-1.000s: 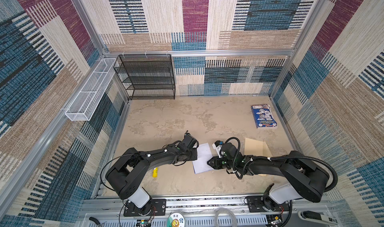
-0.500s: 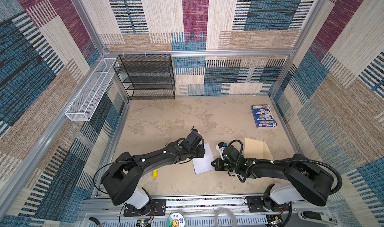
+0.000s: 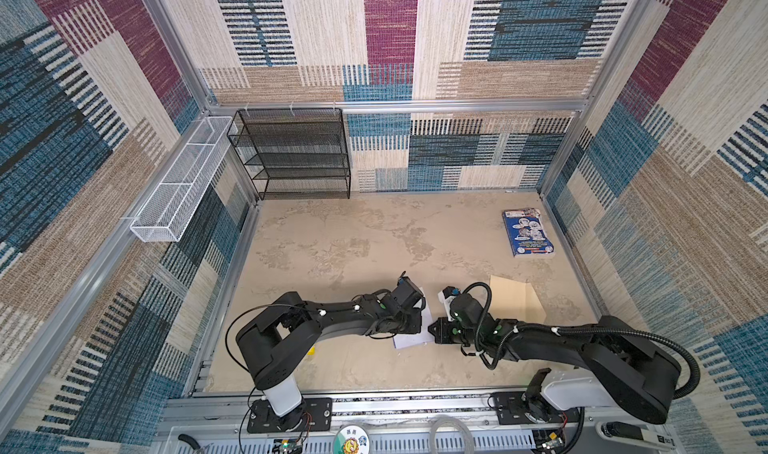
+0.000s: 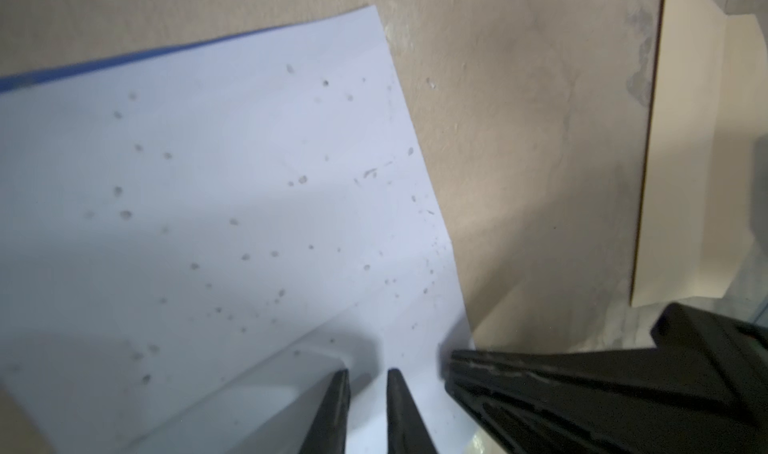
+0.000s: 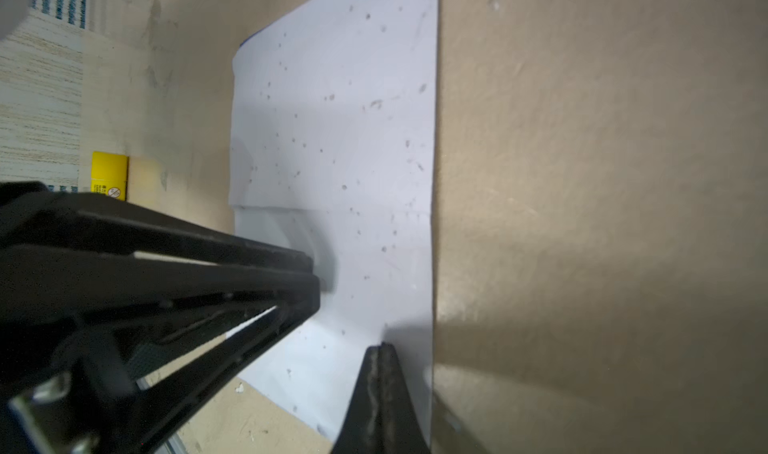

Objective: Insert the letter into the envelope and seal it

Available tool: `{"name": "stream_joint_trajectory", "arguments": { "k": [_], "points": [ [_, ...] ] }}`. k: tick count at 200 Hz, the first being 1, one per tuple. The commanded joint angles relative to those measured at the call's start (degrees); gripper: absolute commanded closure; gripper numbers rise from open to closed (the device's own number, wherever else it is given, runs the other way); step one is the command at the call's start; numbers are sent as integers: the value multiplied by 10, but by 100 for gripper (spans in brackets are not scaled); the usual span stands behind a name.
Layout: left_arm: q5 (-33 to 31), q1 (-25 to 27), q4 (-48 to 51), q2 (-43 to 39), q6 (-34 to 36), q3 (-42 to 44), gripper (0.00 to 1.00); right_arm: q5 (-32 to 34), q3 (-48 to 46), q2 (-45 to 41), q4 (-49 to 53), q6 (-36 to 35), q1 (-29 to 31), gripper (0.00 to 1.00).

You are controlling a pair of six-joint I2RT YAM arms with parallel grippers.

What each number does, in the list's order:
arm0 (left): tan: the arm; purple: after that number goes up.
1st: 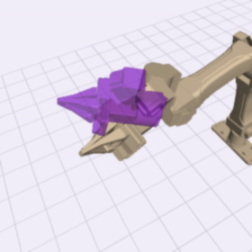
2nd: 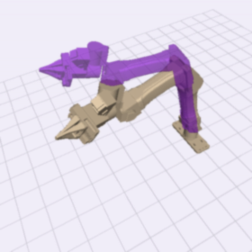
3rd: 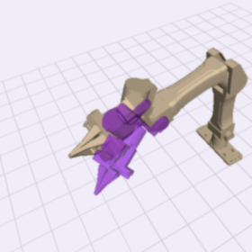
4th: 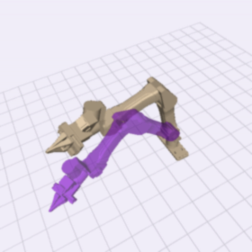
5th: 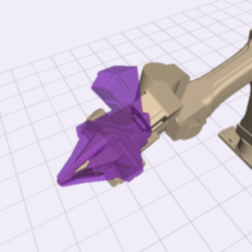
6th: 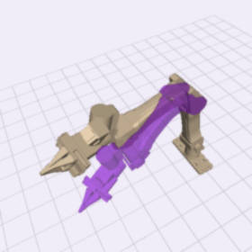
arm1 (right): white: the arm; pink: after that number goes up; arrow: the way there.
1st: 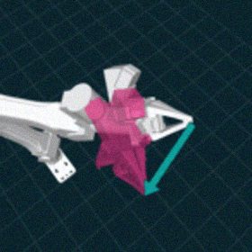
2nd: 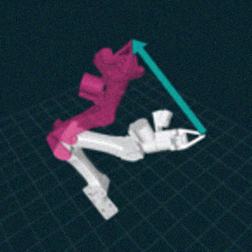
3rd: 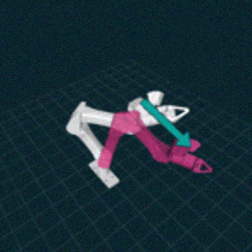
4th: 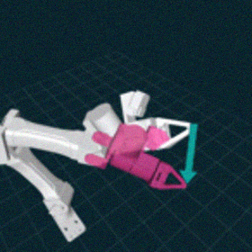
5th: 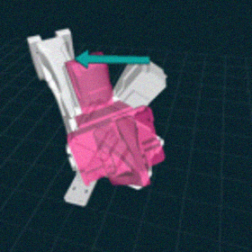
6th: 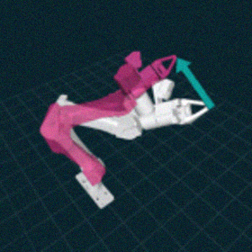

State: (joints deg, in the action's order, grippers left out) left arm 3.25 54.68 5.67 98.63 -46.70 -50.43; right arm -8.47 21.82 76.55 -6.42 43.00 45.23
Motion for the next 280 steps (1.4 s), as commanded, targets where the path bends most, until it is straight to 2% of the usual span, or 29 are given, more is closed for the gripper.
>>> {"name": "stream_joint_trajectory", "arguments": {
  "k": [1, 33, 92, 147, 194, 232, 260, 280],
  "points": [
    [-21, 4, 41, 16, 1, 11, 83, 22, 24, -11, 44, -12, -11, 100],
    [-19, 16, 40, 24, 7, 23, 93, -8, 65, 14, 42, -45, -49, 100],
    [-27, 23, 38, 14, 5, 42, 100, -40, 82, 80, 14, -56, -82, 100],
    [-15, 26, 29, 24, 17, 47, 100, -36, 82, 114, -10, -51, -104, 100],
    [-6, 26, 19, 39, 27, 50, 100, -57, 123, 157, -16, -64, -116, 100],
    [-7, 22, -10, 5, 12, 46, 100, -62, 118, 160, -20, -63, -116, 100],
    [-10, 3, -9, -23, 4, 18, 78, -60, 115, 162, -19, -70, -116, 100],
    [-22, -20, -21, -32, 2, 6, 75, -64, 115, 166, -24, -74, -116, 100]
  ]
}}
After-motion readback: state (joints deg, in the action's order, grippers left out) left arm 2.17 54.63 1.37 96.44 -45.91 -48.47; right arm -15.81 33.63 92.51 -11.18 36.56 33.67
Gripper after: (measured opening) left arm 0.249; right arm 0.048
